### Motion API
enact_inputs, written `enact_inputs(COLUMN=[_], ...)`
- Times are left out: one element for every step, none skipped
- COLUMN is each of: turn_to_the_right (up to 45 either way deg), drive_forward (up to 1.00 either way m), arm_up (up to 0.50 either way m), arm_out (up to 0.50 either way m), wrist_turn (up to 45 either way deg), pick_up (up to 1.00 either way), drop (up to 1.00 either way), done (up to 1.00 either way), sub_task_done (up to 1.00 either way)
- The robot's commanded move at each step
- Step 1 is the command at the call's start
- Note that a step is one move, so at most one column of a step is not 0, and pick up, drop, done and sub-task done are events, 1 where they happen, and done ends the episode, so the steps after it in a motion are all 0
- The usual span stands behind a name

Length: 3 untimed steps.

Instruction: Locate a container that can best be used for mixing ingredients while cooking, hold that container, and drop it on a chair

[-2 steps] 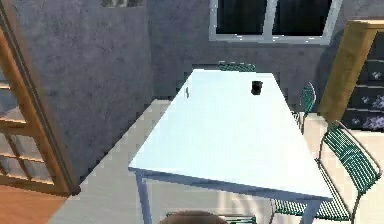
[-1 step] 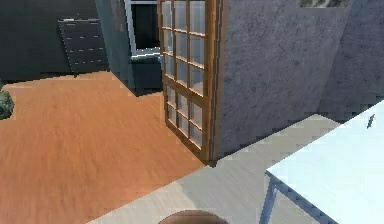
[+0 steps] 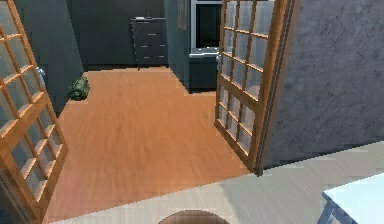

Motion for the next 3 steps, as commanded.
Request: enact_inputs(turn_to_the_right=[0.0,0.0,0.0], drive_forward=[0.00,0.00,0.00], arm_up=[0.00,0.00,0.00], arm_out=[0.38,0.00,0.00], wrist_turn=[0.0,45.0,15.0], pick_up=[0.00,0.00,0.00], drop=[0.00,0.00,0.00], done=[0.00,0.00,0.00], sub_task_done=[0.00,0.00,0.00])
